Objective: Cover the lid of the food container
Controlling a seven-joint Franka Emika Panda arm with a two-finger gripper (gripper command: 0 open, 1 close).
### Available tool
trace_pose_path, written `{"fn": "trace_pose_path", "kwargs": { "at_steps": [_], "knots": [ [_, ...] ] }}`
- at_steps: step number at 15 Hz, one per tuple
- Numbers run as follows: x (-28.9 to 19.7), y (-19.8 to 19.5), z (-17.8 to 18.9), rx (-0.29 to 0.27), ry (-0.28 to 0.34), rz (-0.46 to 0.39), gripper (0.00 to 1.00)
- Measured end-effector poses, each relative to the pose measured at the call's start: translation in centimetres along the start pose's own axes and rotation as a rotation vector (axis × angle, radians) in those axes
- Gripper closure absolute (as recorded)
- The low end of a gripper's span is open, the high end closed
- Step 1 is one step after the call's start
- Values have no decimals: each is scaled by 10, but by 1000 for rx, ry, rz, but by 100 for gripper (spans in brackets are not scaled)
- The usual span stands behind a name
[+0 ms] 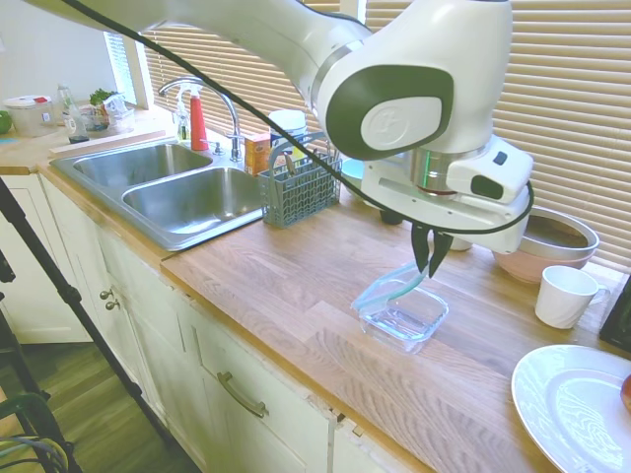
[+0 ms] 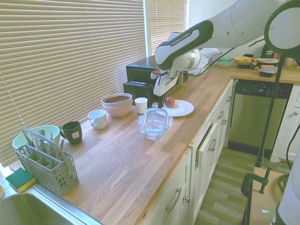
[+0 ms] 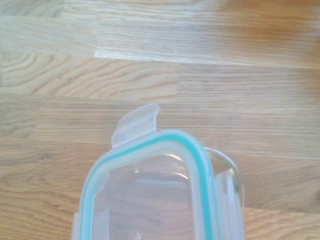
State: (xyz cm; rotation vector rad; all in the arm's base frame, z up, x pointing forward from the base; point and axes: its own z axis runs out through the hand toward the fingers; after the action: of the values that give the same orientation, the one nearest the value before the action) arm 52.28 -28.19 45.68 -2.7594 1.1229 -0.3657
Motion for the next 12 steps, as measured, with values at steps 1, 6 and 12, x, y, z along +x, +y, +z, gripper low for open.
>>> {"fn": "trace_pose_path", "kwargs": {
  "at_steps": [1, 6, 12],
  "knots": [
    [4, 6, 3, 0, -6, 12, 100],
    [14, 34, 27, 9, -45, 39, 100],
    [13, 32, 43, 10, -62, 41, 100]
  ]
}}
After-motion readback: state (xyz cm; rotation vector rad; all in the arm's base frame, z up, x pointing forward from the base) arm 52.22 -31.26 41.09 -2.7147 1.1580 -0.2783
